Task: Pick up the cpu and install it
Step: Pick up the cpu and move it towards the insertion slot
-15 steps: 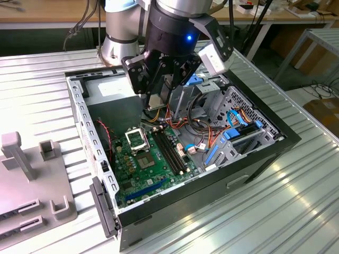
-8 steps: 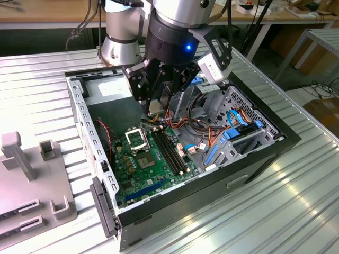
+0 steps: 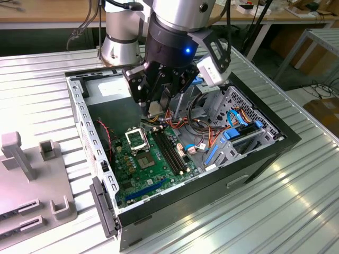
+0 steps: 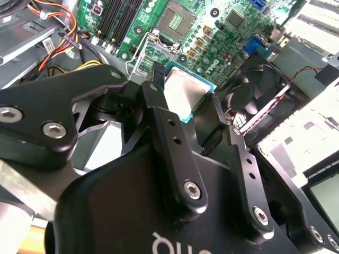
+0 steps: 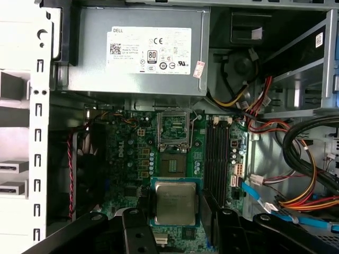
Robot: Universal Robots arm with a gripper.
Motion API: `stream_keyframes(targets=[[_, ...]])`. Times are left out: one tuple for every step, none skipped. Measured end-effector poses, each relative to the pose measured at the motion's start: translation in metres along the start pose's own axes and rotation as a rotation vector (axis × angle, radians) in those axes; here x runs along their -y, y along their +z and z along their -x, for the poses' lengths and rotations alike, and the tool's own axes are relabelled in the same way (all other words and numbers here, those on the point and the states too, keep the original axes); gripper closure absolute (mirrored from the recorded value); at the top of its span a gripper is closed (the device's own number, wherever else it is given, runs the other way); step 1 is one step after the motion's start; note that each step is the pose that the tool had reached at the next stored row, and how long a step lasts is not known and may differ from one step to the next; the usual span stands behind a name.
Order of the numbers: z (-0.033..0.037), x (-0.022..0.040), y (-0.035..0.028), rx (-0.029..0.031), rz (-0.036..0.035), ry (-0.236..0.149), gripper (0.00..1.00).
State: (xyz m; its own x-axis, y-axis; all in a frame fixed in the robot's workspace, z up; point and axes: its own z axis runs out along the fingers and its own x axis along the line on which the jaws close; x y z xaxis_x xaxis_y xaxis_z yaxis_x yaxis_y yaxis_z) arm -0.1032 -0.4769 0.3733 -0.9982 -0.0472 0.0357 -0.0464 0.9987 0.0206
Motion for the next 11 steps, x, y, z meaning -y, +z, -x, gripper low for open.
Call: stream_keyframes(targets=[[0.0, 0.0001, 0.0004, 0.0, 0.0, 0.0, 0.53], [0.0, 0.0001, 0.0009, 0.0, 0.0, 0.0, 0.53], [0.0001, 0.0002, 0.0013, 0.0, 0.0, 0.0, 0.53], [0.0, 0.0003, 0.0018, 0.0, 0.0, 0.0, 0.53], [0.0, 0.0003, 0.0023, 0.0, 0.0, 0.0, 0.53], [0.0001, 0.0004, 0.0027, 0.0, 0.0, 0.0, 0.53], [0.0001, 0.0004, 0.0034, 0.0, 0.0, 0.0, 0.53], [0.0001, 0.0005, 0.004, 0.0, 0.0, 0.0, 0.53], [0.0001, 0.0005, 0.0044, 0.0, 0.0, 0.0, 0.53], [0.0001, 0.0006, 0.0051, 0.0, 0.0, 0.0, 0.53], [0.0002, 0.0006, 0.0055, 0.0, 0.0, 0.0, 0.53]])
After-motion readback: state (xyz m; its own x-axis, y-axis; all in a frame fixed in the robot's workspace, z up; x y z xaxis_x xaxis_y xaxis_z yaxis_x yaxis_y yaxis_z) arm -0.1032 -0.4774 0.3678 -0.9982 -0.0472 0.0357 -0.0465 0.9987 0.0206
